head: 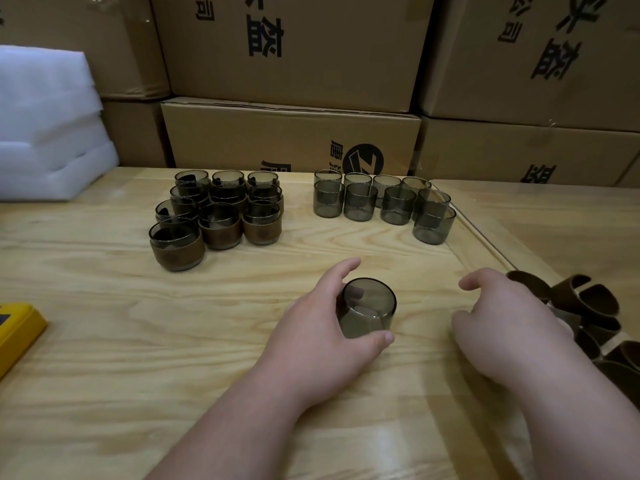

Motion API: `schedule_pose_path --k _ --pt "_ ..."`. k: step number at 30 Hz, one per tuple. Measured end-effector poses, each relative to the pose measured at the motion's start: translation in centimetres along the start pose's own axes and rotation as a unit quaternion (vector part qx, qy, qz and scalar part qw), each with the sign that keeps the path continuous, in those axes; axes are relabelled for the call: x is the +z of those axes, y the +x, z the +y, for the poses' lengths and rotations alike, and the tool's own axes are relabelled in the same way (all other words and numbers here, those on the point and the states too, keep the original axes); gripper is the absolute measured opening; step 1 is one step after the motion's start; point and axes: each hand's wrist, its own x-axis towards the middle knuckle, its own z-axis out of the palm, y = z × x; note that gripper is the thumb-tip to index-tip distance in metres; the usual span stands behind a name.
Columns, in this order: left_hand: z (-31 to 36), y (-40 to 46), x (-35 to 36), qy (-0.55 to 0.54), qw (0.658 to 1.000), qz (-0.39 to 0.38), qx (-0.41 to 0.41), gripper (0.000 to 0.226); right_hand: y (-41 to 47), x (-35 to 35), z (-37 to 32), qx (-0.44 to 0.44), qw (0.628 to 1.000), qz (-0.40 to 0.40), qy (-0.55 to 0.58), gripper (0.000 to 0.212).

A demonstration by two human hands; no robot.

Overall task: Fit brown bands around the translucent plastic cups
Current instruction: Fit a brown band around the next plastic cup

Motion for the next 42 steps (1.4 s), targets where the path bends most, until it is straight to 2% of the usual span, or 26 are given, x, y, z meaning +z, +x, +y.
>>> schedule_pose_path --k 4,9,12,16,23,26,31,32,35,36,39,42 --pt "0.0 0.0 0.0 -0.001 1.000 0.002 0.000 0.090 0.1 -0.1 0.1 0.007 1.000 -0.018 0.003 0.046" --pt "0.1 0.0 0.0 0.000 1.000 0.003 0.000 0.090 -0.9 0.3 -1.5 -0.045 0.998 -0.023 0.023 0.045" --pt "0.2 -0.1 0.0 -0.002 1.000 0.003 0.001 0.090 -1.3 0.2 -2.2 -0.072 0.997 0.027 0.016 0.041" --pt "0.2 0.0 -0.1 -0.004 1.000 0.002 0.004 0.089 -1.3 0.1 -2.2 -0.093 0.981 0.136 0.105 0.032" --pt "0.2 0.0 0.0 -0.013 1.000 0.001 0.015 0.087 -1.3 0.2 -1.9 -0.126 0.925 0.247 0.258 0.026" --pt "0.2 0.0 0.0 -0.058 0.998 0.008 0.021 0.085 -1.4 0.5 -2.1 -0.138 0.884 0.272 0.354 0.027" --pt "0.0 0.0 0.1 -0.099 0.993 0.042 0.045 0.081 -1.5 1.2 -2.7 -0.127 0.792 0.168 0.573 0.032" --pt "0.1 0.0 0.1 -0.100 0.992 0.050 0.053 0.079 -1.4 1.4 -2.9 -0.112 0.759 0.132 0.628 0.031" --pt "0.3 -0.1 -0.1 -0.104 0.989 0.073 0.079 0.071 -1.2 1.7 -3.7 -0.051 0.628 0.007 0.776 0.026" --pt "0.3 -0.1 -0.1 -0.107 0.987 0.082 0.088 0.068 -1.1 1.7 -3.8 -0.038 0.607 -0.018 0.794 0.024" --pt "0.4 -0.1 -0.2 -0.116 0.981 0.107 0.110 0.059 -1.1 1.9 -3.9 -0.033 0.594 -0.069 0.801 0.021" --pt "0.3 0.0 -0.3 -0.121 0.978 0.119 0.122 0.053 -1.2 2.4 -4.0 -0.039 0.629 -0.094 0.771 0.019"
